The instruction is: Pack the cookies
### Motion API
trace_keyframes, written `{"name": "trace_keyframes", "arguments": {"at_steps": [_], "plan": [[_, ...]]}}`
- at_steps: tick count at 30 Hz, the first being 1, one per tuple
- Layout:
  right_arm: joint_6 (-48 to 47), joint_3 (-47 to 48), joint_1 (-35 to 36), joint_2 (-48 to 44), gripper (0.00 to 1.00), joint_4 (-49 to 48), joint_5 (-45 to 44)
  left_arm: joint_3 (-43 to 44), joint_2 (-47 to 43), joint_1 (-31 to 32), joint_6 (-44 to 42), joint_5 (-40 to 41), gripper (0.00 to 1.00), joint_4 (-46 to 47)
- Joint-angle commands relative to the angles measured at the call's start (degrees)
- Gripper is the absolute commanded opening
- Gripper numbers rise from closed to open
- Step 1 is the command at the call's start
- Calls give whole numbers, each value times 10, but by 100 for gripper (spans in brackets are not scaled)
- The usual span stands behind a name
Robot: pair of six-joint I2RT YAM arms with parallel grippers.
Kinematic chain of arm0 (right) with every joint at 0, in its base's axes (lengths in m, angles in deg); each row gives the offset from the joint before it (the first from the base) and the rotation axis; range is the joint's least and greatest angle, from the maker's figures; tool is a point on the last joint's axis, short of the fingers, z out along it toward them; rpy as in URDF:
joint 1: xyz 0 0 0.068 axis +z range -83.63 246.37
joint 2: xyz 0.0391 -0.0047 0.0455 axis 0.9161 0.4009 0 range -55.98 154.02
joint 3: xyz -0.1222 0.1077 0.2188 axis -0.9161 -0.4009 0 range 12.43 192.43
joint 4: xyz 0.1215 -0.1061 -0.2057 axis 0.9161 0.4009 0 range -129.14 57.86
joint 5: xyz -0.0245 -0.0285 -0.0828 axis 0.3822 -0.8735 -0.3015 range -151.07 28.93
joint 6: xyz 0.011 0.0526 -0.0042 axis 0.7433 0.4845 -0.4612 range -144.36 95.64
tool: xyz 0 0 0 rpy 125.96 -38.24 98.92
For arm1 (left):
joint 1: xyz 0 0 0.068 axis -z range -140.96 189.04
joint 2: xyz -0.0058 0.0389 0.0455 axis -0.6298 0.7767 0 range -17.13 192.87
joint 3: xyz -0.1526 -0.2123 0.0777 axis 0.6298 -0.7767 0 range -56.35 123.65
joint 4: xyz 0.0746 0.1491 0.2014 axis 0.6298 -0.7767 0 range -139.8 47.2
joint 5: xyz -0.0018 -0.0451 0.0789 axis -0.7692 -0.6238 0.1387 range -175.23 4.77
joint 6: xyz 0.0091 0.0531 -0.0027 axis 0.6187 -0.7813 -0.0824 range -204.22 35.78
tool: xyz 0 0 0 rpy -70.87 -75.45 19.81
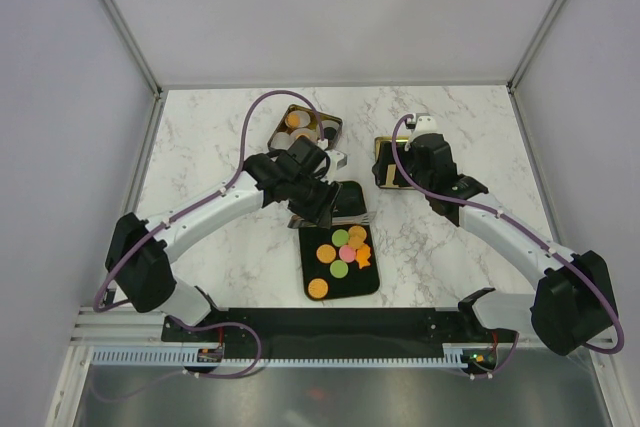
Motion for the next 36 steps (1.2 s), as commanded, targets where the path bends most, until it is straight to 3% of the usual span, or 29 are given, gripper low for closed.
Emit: {"name": "trace_keyframes", "arguments": {"at_steps": [1, 36], "plan": [[-9, 24, 2, -2, 98, -10, -6, 4, 6, 4, -1, -6, 57, 22], [-7, 24, 2, 2, 98, -10, -4, -19, -6, 3, -5, 16, 52, 18]]}}
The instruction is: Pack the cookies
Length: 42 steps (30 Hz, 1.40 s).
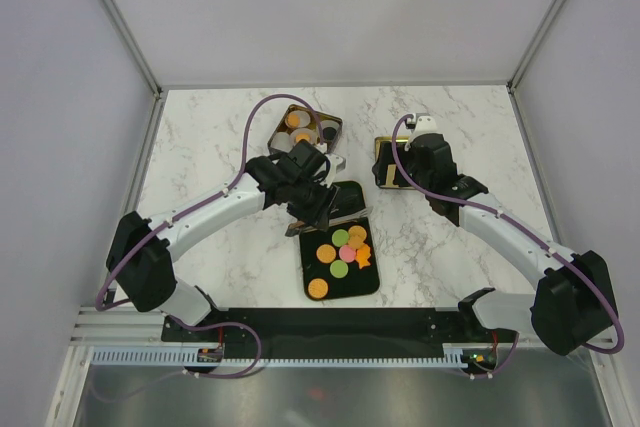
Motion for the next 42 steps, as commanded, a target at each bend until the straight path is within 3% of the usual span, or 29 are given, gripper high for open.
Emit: {"name": "trace_keyframes", "arguments": {"at_steps": [1, 42], "plan": [[-8, 24, 2, 1, 98, -10, -5, -1, -12, 3, -5, 5, 52, 12], [-7, 25, 2, 4, 98, -9, -3, -4, -34, 3, -11, 2, 52, -10]]}}
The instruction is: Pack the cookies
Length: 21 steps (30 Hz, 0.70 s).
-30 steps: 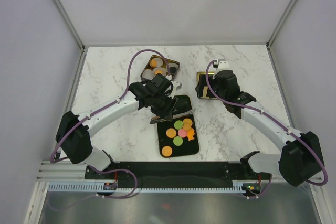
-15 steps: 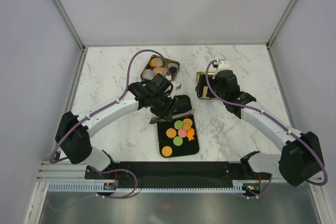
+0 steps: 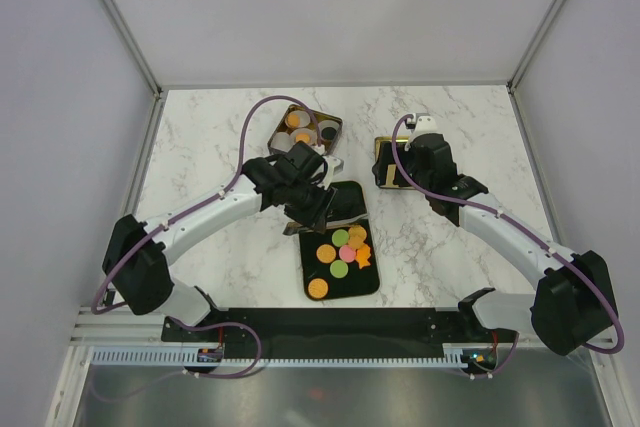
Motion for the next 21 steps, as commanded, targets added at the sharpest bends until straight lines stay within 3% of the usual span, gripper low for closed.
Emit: {"name": "trace_keyframes", "arguments": {"at_steps": [1, 13, 21], "plan": [[-8, 25, 3, 3, 98, -9, -3, 4, -20, 3, -11, 1, 52, 2], [-9, 24, 2, -1, 98, -8, -7, 24, 9, 3, -13, -1, 50, 9], [-9, 25, 2, -1, 98, -9, -7, 30, 13, 2, -13, 7, 42, 9]]}}
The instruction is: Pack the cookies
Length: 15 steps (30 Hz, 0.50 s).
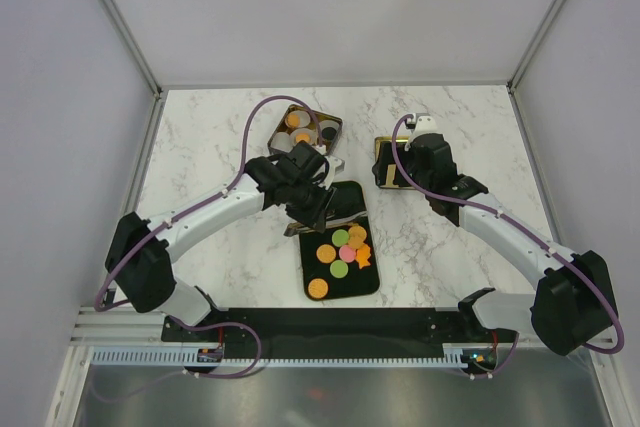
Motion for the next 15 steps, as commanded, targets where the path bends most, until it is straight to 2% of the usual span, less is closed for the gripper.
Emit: {"name": "trace_keyframes", "arguments": {"at_steps": [1, 15], "plan": [[-9, 24, 2, -2, 98, -10, -6, 26, 4, 1, -12, 10, 41, 9], [-8, 25, 2, -2, 98, -10, -4, 45, -47, -32, -9, 48, 37, 7]]}}
